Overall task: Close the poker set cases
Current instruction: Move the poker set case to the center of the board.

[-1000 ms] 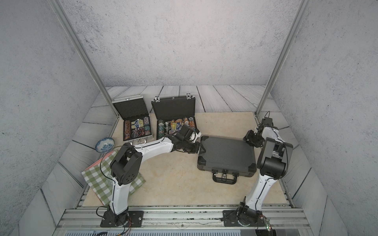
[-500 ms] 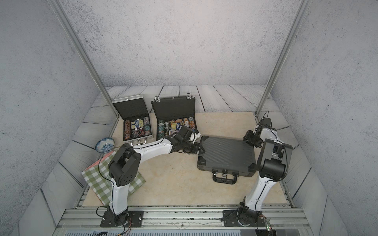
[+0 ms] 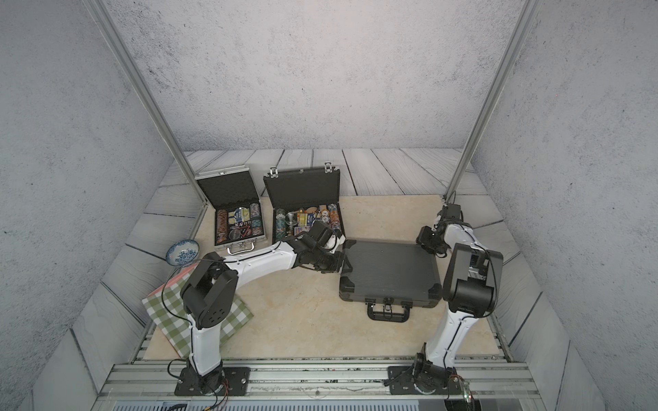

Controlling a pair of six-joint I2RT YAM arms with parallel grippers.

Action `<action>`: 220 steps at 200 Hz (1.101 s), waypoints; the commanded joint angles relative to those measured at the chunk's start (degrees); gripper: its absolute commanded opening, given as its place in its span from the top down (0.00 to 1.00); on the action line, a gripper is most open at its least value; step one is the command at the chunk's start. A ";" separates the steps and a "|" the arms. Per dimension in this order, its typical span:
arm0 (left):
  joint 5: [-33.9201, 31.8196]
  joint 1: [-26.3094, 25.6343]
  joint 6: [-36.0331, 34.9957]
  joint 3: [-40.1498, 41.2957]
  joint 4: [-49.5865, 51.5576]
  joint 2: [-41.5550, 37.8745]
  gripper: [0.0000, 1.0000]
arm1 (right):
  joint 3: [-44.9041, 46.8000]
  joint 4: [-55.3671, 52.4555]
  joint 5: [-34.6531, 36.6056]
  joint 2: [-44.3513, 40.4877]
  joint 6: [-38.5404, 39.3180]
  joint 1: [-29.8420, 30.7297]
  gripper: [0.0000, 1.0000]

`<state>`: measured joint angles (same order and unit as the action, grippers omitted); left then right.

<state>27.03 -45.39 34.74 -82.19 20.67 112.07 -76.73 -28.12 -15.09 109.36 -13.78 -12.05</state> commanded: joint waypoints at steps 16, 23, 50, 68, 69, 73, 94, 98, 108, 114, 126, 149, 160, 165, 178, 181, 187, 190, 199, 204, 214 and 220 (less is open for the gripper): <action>0.90 -2.25 -2.07 -1.99 -1.49 2.90 0.49 | 3.64 -24.69 -22.95 2.50 -2.33 8.87 0.41; 0.42 -2.25 -1.88 -1.30 -1.60 2.21 0.49 | 2.74 -25.19 -22.80 2.40 -2.60 9.04 0.41; -1.31 -2.17 -1.39 1.26 -1.28 0.61 0.49 | 3.89 -25.31 -22.70 0.36 -3.46 10.18 0.41; -2.22 -2.03 -1.01 2.50 -1.17 0.04 0.49 | 6.78 -24.60 -22.96 -1.52 -4.05 10.97 0.41; -2.32 -2.01 -1.00 2.53 -1.16 0.01 0.49 | 6.95 -24.52 -22.96 -1.65 -4.10 11.03 0.41; -2.55 -1.99 -0.87 2.71 -1.21 -0.14 0.49 | 7.63 -24.25 -22.88 -2.06 -4.43 11.23 0.41; -3.69 -1.64 -0.56 3.35 -0.75 -0.91 0.49 | 10.53 -22.35 -23.21 -4.17 -6.15 12.54 0.41; -4.01 -1.55 -0.55 3.44 -0.59 -1.08 0.49 | 10.83 -21.91 -23.23 -4.43 -6.64 12.87 0.41; -4.94 -1.38 -0.47 3.77 -0.12 -1.64 0.49 | 11.16 -20.99 -23.31 -4.90 -7.73 13.72 0.41; -5.78 -1.30 -0.30 4.01 0.13 -2.04 0.49 | 11.12 -20.69 -23.35 -4.92 -8.32 14.34 0.41; -7.12 -1.05 0.17 4.85 0.51 -2.84 0.49 | 10.69 -20.21 -23.29 -4.79 -9.54 15.64 0.41; -8.74 -0.24 1.27 7.28 0.21 -4.78 0.49 | 10.17 -18.45 -24.38 -4.93 -12.37 18.71 0.41; -9.44 0.03 1.43 8.45 -0.01 -5.89 0.49 | 9.40 -18.55 -24.15 -4.79 -12.91 20.15 0.41; -9.65 0.19 1.47 8.94 -0.06 -6.34 0.49 | 9.28 -18.40 -24.19 -4.79 -13.25 20.79 0.41; -9.97 0.54 1.56 9.95 0.03 -7.24 0.49 | 9.05 -17.93 -24.24 -4.73 -14.24 22.25 0.41; -10.16 0.60 1.55 10.13 0.11 -7.37 0.49 | 9.17 -17.67 -24.44 -4.79 -14.52 22.61 0.41; -10.42 0.80 1.60 10.57 0.27 -7.82 0.49 | 9.29 -17.20 -24.61 -4.92 -15.06 23.26 0.41; -10.56 0.89 1.68 10.76 0.20 -8.02 0.49 | 9.36 -17.00 -24.62 -4.87 -15.31 23.62 0.41; -10.76 1.29 1.82 11.40 0.24 -8.56 0.49 | 9.47 -16.44 -24.60 -5.06 -16.13 24.55 0.41; -10.90 1.50 1.82 11.67 0.29 -8.85 0.49 | 9.41 -16.08 -24.76 -5.13 -16.52 25.10 0.41; -11.03 2.00 1.60 12.03 0.67 -9.30 0.49 | 9.30 -15.53 -25.05 -5.13 -17.40 26.27 0.41; -11.23 2.33 1.41 12.20 0.98 -9.62 0.49 | 9.18 -15.35 -25.07 -5.12 -17.82 27.17 0.41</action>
<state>21.82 -42.85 38.04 -71.53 35.31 98.89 -71.18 -25.96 -14.90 104.68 -22.52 2.42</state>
